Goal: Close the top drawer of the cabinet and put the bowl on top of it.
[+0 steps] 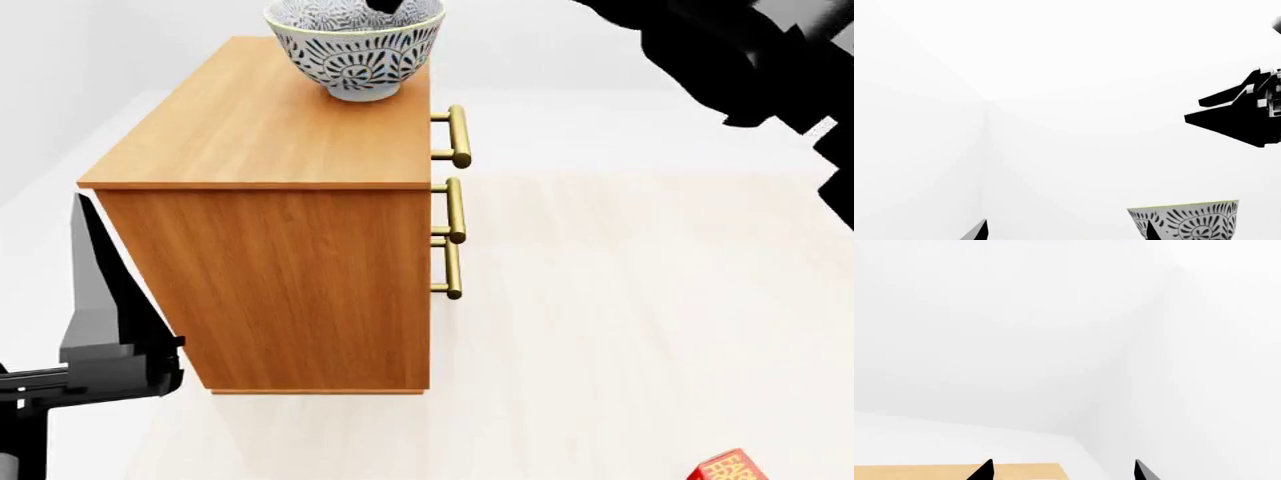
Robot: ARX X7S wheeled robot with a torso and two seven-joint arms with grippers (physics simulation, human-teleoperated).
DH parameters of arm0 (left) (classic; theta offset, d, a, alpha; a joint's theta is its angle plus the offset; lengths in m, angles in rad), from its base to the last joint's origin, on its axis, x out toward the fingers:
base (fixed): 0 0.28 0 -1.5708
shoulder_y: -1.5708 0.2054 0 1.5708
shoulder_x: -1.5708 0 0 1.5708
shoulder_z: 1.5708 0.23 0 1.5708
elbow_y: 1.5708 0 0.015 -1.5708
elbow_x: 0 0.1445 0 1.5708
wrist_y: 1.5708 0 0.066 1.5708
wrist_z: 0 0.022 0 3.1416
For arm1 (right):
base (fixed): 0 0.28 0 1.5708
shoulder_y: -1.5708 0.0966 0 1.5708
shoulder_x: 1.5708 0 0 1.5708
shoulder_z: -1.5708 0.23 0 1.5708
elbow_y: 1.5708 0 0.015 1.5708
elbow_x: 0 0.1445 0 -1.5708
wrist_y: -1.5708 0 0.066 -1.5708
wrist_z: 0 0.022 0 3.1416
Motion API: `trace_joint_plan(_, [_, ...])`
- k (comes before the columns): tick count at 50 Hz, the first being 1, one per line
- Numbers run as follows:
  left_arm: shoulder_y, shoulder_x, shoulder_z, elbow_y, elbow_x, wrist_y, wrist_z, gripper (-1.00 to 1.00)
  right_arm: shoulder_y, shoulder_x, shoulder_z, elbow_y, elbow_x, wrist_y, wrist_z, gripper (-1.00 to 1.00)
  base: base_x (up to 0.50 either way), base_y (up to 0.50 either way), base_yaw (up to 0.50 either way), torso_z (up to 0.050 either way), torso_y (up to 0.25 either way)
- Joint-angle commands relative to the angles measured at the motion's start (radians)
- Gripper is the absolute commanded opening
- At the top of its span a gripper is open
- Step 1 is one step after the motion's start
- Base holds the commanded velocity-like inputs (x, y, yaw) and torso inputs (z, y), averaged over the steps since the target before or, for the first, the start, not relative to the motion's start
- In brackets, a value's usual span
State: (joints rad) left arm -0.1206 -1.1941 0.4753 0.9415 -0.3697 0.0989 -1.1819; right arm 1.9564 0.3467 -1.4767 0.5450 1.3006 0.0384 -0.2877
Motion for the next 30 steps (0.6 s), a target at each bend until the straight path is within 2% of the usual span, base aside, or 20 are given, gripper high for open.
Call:
trace_joint_plan(1, [0.001, 0.0, 0.0, 0.003, 0.003, -0.001, 0.0, 1.0, 0.025, 0.245, 0.047, -0.405, -0.011, -0.034, 0.286, 1.0, 0.0, 0.0, 0.0, 0.0, 0.0])
trace_joint_plan(13, [-0.003, -0.014, -0.011, 0.036, -0.008, -0.022, -0.012, 1.0, 0.06, 0.475, 0.084, -0.791, -0.053, -0.008, 0.646, 1.0, 0.0, 0.0, 0.0, 0.0, 0.0])
trace_joint_plan(19, [0.005, -0.016, -0.013, 0.031, -0.002, -0.012, -0.013, 1.0, 0.055, 0.55, 0.111, -0.922, -0.091, -0.036, 0.765, 1.0, 0.0, 0.0, 0.0, 0.0, 0.0])
trace_joint_plan(25, [0.014, -0.03, -0.024, 0.033, -0.004, -0.001, -0.024, 1.0, 0.065, 0.605, 0.141, -1.001, -0.146, -0.039, 0.908, 1.0, 0.0, 0.0, 0.0, 0.0, 0.0])
trace_joint_plan(30, [0.017, -0.034, -0.027, 0.035, 0.0, 0.001, -0.025, 1.0, 0.038, 0.656, 0.191, -1.036, -0.142, -0.131, 0.962, 1.0, 0.0, 0.0, 0.0, 0.0, 0.0])
